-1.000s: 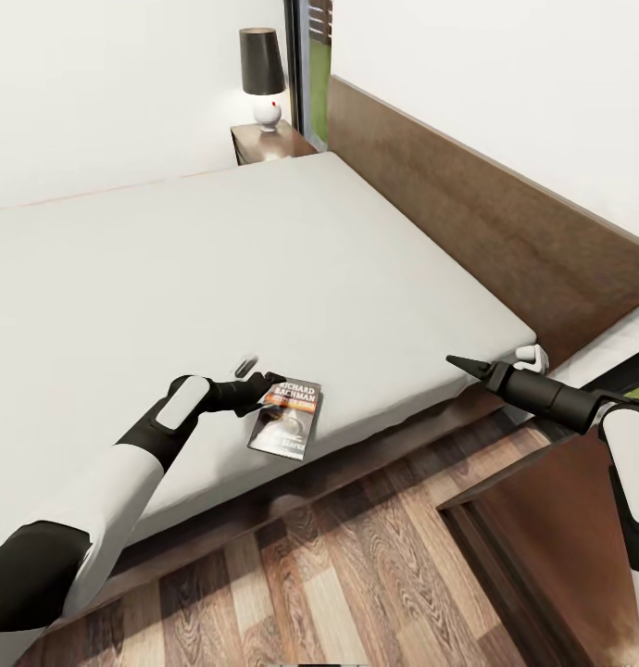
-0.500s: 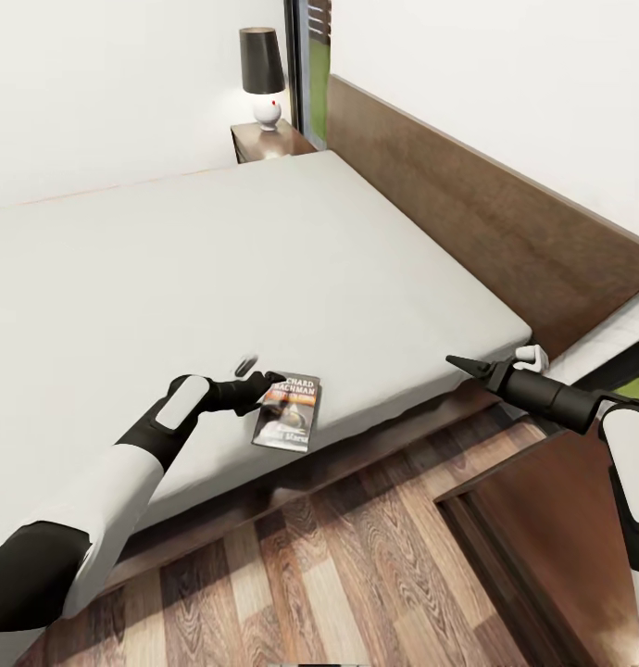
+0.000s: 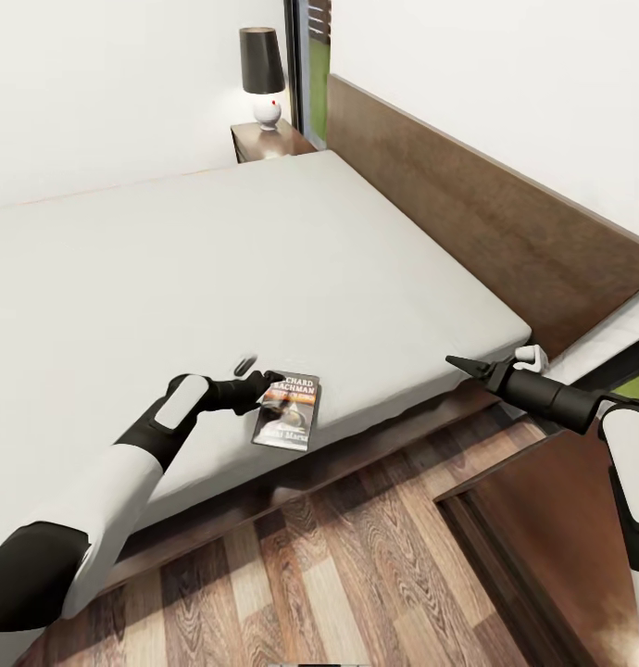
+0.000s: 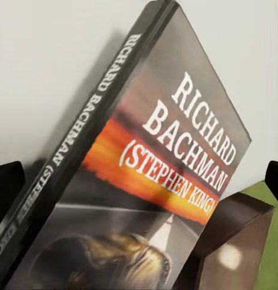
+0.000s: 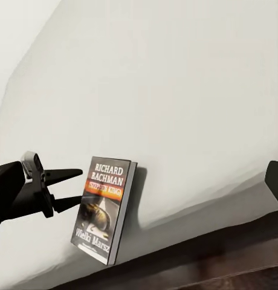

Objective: In the bedroom, move the book from the bed onto either nightstand, and place the two sandals side by side next to the bed.

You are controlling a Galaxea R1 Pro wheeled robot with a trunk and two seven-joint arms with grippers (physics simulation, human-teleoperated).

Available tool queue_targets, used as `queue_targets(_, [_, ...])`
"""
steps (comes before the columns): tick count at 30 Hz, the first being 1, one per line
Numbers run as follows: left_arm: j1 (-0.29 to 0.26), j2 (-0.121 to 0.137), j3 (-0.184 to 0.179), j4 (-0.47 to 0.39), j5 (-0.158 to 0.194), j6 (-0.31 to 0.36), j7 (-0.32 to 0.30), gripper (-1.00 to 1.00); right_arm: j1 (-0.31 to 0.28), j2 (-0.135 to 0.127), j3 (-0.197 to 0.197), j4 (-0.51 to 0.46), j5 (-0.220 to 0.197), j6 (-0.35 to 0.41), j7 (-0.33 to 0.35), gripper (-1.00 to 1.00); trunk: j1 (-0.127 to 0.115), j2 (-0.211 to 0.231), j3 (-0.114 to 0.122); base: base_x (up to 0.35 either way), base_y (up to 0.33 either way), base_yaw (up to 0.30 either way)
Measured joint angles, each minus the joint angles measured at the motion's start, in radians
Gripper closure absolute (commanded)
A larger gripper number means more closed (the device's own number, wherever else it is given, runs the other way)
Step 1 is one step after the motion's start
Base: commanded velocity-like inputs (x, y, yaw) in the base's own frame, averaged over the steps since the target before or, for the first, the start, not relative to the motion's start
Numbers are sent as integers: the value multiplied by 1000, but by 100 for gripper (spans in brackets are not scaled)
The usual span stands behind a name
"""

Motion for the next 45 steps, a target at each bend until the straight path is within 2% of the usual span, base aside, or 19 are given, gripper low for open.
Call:
queue_targets(2, [5,9,1,-22,2,6,-1,-100,1,1,0,0,0,0,0,-100,0,0,0,0,0,0])
queue_targets(7, [33,34,29,-50,27,16,27,-100,19,28,-6,28,1,2,-4,-100,0,0,0,0,0,0])
queue_targets(11, [54,34,32,-74,49,14,45,-100,19,28,-6,51,1,2,-4,-100,0,0,0,0,0,0])
queue_targets(17, [85,34,32,-83,49,13,58,-100,19,28,-6,56,1,2,-4,-100,0,0,0,0,0,0])
queue_targets(30, [87,34,32,-83,50,14,59,-100,19,28,-6,56,1,2,-4,-100,0,0,0,0,0,0])
queue_targets(32, [76,31,26,-72,54,13,47,-100,18,18,-5,44,4,8,-1,-100,0,0,0,0,0,0])
queue_targets(38, [108,64,34,-109,81,36,2,-100,40,22,5,14,4,15,7,-100,0,0,0,0,0,0])
queue_targets(45, [145,103,36,-152,123,64,-6,-100,46,23,8,8,4,15,9,-100,0,0,0,0,0,0])
